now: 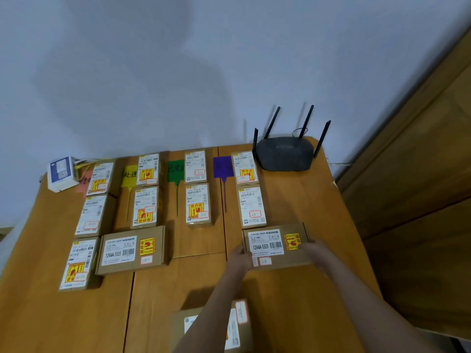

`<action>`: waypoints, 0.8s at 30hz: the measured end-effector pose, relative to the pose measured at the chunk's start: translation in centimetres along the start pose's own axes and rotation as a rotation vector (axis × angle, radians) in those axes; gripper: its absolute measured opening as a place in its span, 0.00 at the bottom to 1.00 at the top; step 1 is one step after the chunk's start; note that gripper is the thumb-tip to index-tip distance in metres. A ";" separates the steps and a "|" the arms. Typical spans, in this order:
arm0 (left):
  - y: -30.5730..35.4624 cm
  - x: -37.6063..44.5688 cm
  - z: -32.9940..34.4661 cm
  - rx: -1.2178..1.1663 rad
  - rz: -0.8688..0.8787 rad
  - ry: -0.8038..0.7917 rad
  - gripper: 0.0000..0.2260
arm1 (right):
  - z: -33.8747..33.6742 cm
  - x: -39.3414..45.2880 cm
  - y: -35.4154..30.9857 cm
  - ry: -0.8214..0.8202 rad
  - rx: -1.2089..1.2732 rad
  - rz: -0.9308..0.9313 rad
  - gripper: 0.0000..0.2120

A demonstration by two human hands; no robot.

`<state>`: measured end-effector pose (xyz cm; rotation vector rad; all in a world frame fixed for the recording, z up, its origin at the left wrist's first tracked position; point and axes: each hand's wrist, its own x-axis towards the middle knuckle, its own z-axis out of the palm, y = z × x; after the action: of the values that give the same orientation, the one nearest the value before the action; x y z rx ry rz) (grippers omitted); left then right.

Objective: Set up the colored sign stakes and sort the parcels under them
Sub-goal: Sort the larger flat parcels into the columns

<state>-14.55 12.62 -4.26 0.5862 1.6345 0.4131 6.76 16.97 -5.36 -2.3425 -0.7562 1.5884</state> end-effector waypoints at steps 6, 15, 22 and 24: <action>0.6 -0.6 -1.0 -0.050 -0.036 -0.005 0.16 | 0.5 0.3 -0.4 0.070 -0.038 -0.010 0.23; -0.9 -5.0 -8.1 0.003 0.025 0.151 0.20 | 3.2 -5.1 -1.6 0.143 -0.021 -0.017 0.18; -7.2 -9.6 -12.8 -0.022 -0.026 0.264 0.27 | 8.0 -14.4 1.1 -0.156 -0.072 -0.122 0.12; -10.0 -10.6 -13.3 -0.037 -0.096 0.279 0.36 | 9.7 -16.3 3.2 -0.264 -0.135 -0.088 0.09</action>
<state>-28.21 -0.82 0.39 0.4333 1.9093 0.4692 -5.88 4.72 2.48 -2.1761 -1.0361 1.8843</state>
